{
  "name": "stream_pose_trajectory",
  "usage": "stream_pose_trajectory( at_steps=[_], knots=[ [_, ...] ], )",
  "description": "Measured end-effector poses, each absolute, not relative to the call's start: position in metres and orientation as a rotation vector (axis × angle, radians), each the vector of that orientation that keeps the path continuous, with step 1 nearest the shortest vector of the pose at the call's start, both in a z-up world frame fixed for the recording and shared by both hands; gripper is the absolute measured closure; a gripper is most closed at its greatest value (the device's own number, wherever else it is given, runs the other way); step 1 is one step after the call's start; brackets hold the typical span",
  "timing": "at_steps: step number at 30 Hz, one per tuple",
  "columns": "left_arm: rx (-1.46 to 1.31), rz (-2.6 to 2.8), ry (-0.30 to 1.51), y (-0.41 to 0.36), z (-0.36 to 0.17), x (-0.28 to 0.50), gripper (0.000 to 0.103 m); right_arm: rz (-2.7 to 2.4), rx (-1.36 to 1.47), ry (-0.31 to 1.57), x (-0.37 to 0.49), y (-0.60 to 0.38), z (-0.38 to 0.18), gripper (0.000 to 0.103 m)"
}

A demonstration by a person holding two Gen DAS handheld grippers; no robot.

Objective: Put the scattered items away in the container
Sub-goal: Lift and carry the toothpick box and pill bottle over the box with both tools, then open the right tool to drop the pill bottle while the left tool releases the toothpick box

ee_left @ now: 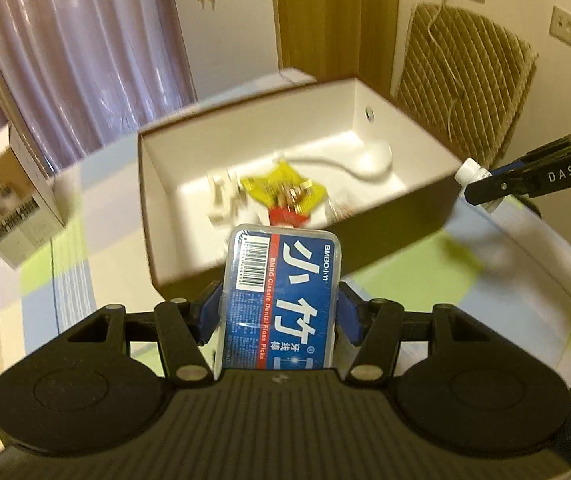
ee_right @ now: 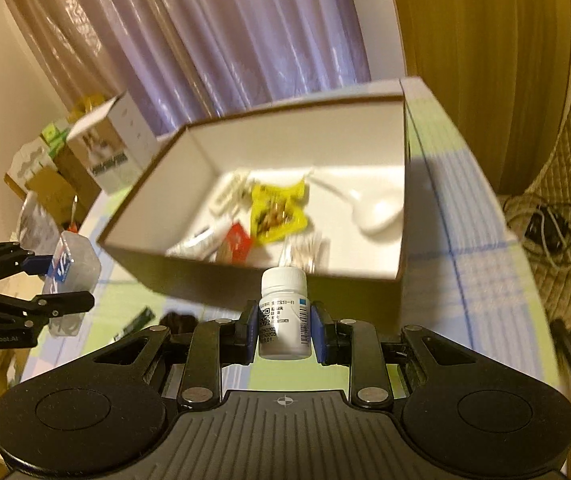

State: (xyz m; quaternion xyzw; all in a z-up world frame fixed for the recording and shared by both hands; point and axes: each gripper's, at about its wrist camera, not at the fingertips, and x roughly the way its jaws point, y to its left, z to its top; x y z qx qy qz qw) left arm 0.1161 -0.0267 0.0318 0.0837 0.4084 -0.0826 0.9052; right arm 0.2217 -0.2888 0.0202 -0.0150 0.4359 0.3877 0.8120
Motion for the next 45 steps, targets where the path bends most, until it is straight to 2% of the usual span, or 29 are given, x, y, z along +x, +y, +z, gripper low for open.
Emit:
stream_pose_trajectory(
  at_steps=[9, 15, 24, 34, 45],
  knots=[
    [0.223, -0.175, 0.782, -0.017, 0.064, 0.157, 0.048, 0.896, -0.106, 0.846, 0.265, -0.275, 0.052, 0.073],
    [0.253, -0.209, 0.772, -0.018, 0.074, 0.197, 0.048, 0.932, -0.22, 0.855, 0.299, -0.252, 0.048, 0.073],
    [0.242, -0.306, 0.858, -0.031, 0.048, 0.249, 0.048, 1.021, -0.498, 0.961, 0.325, -0.208, 0.008, 0.073],
    [0.251, -0.364, 0.96, -0.038, 0.009, 0.272, 0.048, 1.065, -0.722, 1.076, 0.333, -0.189, -0.034, 0.073],
    [0.241, -0.399, 1.002, -0.044, -0.009, 0.283, 0.048, 1.096, -0.882, 1.072, 0.337, -0.174, -0.043, 0.073]
  ],
)
